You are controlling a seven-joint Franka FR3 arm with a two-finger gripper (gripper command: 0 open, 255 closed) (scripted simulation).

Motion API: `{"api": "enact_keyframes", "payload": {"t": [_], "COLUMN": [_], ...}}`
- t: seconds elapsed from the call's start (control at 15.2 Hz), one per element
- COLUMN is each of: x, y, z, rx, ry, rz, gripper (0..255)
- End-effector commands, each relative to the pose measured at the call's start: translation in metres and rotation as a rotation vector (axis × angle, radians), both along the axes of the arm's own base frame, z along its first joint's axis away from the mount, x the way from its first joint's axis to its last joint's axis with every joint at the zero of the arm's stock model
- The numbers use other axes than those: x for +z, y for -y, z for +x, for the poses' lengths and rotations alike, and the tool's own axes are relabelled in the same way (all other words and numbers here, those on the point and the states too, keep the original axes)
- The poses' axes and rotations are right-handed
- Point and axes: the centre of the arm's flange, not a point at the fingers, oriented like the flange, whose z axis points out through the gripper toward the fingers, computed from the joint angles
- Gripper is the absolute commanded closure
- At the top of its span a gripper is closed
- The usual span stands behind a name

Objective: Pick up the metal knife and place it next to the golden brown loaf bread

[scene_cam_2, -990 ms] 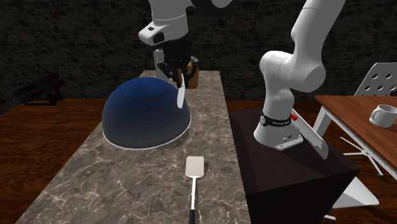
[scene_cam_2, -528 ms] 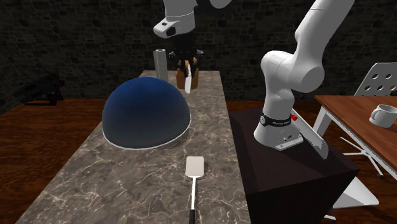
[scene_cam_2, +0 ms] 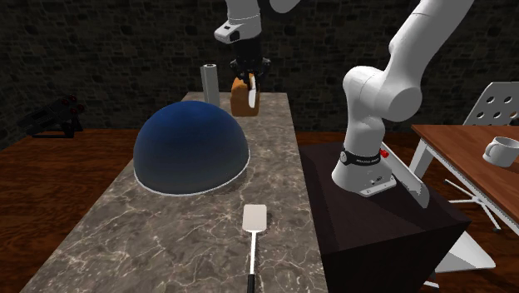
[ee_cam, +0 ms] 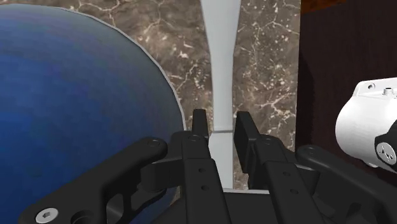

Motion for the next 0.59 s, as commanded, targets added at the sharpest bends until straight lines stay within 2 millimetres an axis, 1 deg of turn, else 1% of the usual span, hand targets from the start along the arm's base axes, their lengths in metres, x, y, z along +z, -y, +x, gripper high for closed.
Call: {"api": "enact_keyframes", "payload": {"t": [0.0,0.53], "x": [0.0,0.0], "y": [0.027,0.124], "z": [-0.011,-0.05], "rx": [0.001,0.001], "ry": [-0.001,-0.001], "rz": [0.0,0.0], "gripper": [255,255]}}
